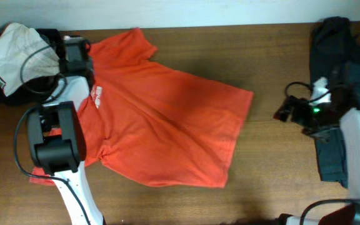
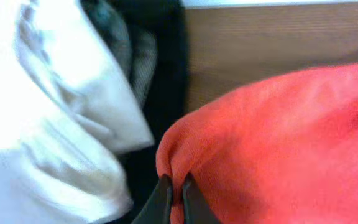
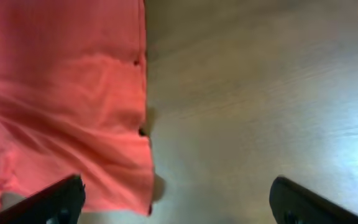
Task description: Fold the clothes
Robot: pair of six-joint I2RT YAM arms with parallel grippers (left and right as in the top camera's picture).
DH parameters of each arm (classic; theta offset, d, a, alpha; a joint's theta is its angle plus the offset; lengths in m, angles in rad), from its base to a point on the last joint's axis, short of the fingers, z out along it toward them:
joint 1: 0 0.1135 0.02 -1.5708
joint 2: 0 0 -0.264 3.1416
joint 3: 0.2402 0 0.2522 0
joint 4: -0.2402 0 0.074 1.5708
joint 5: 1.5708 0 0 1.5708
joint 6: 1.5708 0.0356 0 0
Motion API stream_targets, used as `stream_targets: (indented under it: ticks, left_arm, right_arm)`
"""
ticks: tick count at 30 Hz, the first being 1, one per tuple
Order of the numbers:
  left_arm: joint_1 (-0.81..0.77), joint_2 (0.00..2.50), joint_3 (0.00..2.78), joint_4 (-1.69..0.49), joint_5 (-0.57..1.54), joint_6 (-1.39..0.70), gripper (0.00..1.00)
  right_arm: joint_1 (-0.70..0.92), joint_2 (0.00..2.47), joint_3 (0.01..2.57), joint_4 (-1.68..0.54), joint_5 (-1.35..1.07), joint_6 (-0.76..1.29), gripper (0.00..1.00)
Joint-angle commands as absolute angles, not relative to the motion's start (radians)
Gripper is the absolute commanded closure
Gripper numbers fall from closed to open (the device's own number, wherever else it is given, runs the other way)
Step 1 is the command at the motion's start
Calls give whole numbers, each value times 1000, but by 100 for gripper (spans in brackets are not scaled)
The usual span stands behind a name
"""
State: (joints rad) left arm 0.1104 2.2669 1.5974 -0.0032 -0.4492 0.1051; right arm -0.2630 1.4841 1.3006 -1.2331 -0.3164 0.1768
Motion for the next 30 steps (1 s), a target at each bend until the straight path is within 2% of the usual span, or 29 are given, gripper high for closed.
stream_targets:
  ticks: [1,4,8,11,12,13,14,17,18,20,22,23,25,30]
  left_arm:
    - [139,2273,1732,-125,-468,79,1]
    - [107,2272,1861,-313,-468,79,1]
    - [10,2272,2063,-689,-452,79,1]
    - [-72,2273,2078,-881,-323,79,1]
    - [-87,2274,2078,-918,-274,79,1]
    - [-102,2274,2078,-957,-231,73,1]
    - [-111,2274,2078,-989,-214,59,1]
    - [-115,2274,2078,-1065,-212,-20,1]
    - [-115,2274,2075,-1071,-212,-20,1]
    - [-115,2274,2075,-1095,-211,-20,1]
    - [-115,2274,2075,-1119,-181,-20,1]
    - [-115,2274,2075,-1131,-145,-20,1]
    - [-115,2274,2075,-1155,-78,-19,1]
    - [-115,2274,2075,-1194,-74,-20,1]
  right_arm:
    - [-154,1483,1187,-1057,-322,250,1]
    - [-27,1530,1182,-1008,-321,317,1]
    - [199,1655,1182,-1049,-321,358,1]
    - [222,1775,1182,-887,-313,379,2]
    - [205,1811,1190,-799,-291,379,5]
    - [181,1842,1216,-747,-288,379,35]
    - [163,1859,1242,-721,-285,378,43]
    - [132,1905,1350,-686,-200,322,41]
    - [131,1921,1381,-682,-168,303,43]
    - [130,1956,1395,-629,-118,304,73]
    - [128,1988,1395,-594,-112,321,91]
    - [125,2004,1395,-577,-94,350,96]
    - [122,2035,1396,-541,-84,353,96]
    - [122,2103,1395,-542,-66,356,96]
